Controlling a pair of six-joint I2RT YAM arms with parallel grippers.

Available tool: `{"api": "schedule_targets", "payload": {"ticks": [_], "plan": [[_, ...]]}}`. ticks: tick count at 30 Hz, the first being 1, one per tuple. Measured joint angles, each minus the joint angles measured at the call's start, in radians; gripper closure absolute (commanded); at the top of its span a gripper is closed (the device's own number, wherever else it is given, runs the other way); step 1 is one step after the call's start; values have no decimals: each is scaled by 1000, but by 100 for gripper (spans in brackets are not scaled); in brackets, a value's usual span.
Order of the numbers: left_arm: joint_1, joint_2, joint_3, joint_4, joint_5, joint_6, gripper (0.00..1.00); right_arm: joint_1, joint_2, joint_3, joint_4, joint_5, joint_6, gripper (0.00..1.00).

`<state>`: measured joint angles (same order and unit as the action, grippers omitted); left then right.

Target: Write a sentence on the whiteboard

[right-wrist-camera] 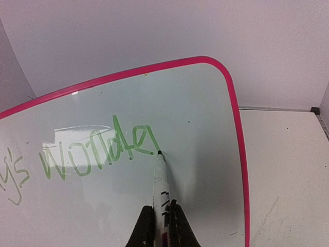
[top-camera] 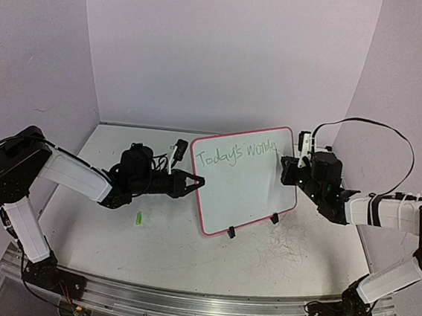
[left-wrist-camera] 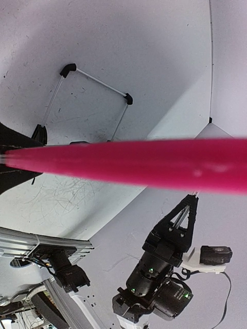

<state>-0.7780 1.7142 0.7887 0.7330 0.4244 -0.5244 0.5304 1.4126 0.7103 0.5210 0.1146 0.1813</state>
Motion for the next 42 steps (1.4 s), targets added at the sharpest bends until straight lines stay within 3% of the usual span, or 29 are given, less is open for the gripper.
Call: {"api": "schedule_targets", "payload": {"ticks": [35,42], "plan": [[0,-2,0,0,-1,-3,100,-6,45,73,15,32,14,100],[0,-2,0,-2,-3,2,100,-11,-94,21,-26,10,14,100]]}}
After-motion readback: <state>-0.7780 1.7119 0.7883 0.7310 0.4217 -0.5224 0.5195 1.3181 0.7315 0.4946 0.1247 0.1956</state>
